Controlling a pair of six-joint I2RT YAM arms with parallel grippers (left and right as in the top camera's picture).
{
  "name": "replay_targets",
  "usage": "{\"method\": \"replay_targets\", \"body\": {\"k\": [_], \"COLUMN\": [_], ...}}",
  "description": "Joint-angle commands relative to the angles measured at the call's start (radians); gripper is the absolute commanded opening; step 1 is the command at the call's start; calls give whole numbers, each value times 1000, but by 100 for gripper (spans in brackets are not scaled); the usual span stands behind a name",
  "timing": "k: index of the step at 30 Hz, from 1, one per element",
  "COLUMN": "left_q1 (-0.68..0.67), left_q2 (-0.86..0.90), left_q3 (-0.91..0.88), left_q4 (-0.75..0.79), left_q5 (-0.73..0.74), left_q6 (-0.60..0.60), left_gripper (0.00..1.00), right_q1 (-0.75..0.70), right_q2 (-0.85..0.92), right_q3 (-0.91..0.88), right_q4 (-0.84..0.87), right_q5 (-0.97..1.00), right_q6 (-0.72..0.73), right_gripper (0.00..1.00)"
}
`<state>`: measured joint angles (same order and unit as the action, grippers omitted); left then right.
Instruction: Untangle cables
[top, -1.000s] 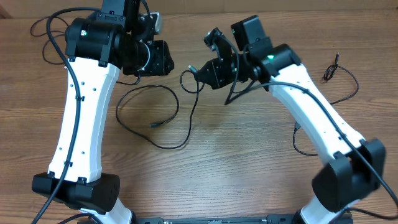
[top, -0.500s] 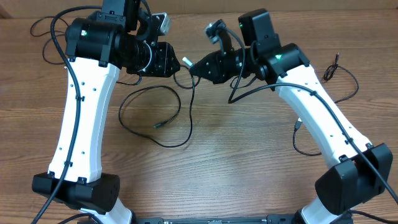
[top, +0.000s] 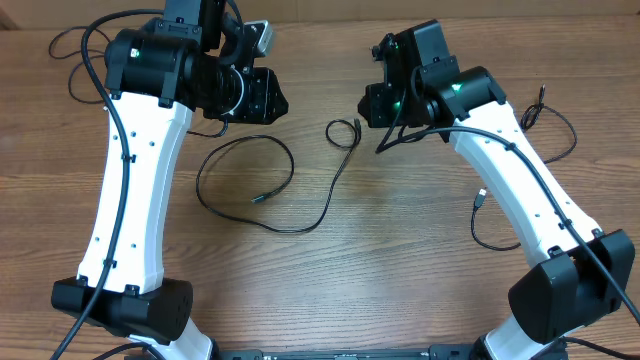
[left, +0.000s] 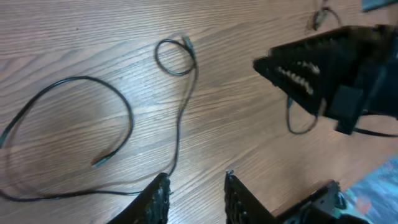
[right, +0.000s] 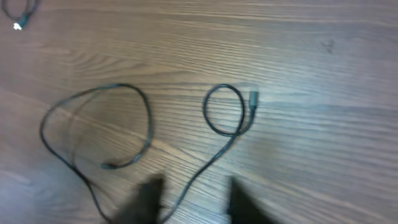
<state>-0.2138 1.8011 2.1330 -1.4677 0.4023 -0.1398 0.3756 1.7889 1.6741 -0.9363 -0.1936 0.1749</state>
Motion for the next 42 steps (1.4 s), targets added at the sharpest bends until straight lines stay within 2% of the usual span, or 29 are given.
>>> {"method": "replay_targets", "body": {"k": [1, 2, 4, 7, 8, 12, 15, 18, 20, 23, 27, 28, 31, 37, 39, 42], "left_q1": [6, 6, 6, 6, 6, 6, 6, 8, 17, 42, 88, 103, 151, 183, 187, 188], "left_q2": [11, 11, 11, 11, 11, 11, 11, 11, 11, 11, 11, 11, 11, 11, 11, 11], "left_q3": [-6, -7, -14, -38, -53, -156, -233, -320, -343, -364, -373, -376, -388, -414, -426, -435], "left_q4": [-22, -35, -49, -50, -46, -5, 17, 70, 91, 124, 137, 137, 129, 136, 146, 147], "left_q5": [-188, -260, -328, -361, -362, -357, -357, -358, -358, -358, -357, -357, -357, -358, -358, -358], "left_q6": [-143, -178, -205, -205, -204, -188, -190, -212, -244, -280, -291, -292, -291, -295, -295, -295], "left_gripper": [29, 31, 36, 40, 41, 45, 45, 54, 55, 70, 82, 86, 100, 100, 100, 100], "right_q1": [5, 8, 13, 23, 24, 24, 13, 2, 2, 9, 11, 11, 12, 39, 64, 87], "right_q2": [-8, -8, -8, -6, -5, 8, 21, 53, 83, 142, 221, 240, 301, 362, 377, 394], "right_q3": [14, 13, 7, -12, -22, -50, -51, -52, -52, -52, -52, -52, -52, -52, -52, -52], "right_q4": [-10, -13, -9, 7, 14, 26, 27, 14, 9, 14, 28, 34, 65, 101, 103, 101], "right_q5": [24, 4, -36, -53, -53, -18, 26, 96, 92, 60, 42, 42, -6, -109, -82, -7], "right_q6": [12, 12, 12, 12, 12, 18, 80, 121, 121, 122, 180, 204, 248, 249, 249, 296], "right_gripper": [59, 70, 83, 98, 100, 100, 100, 100, 100, 100, 100, 99, 80, 71, 68, 68]}}
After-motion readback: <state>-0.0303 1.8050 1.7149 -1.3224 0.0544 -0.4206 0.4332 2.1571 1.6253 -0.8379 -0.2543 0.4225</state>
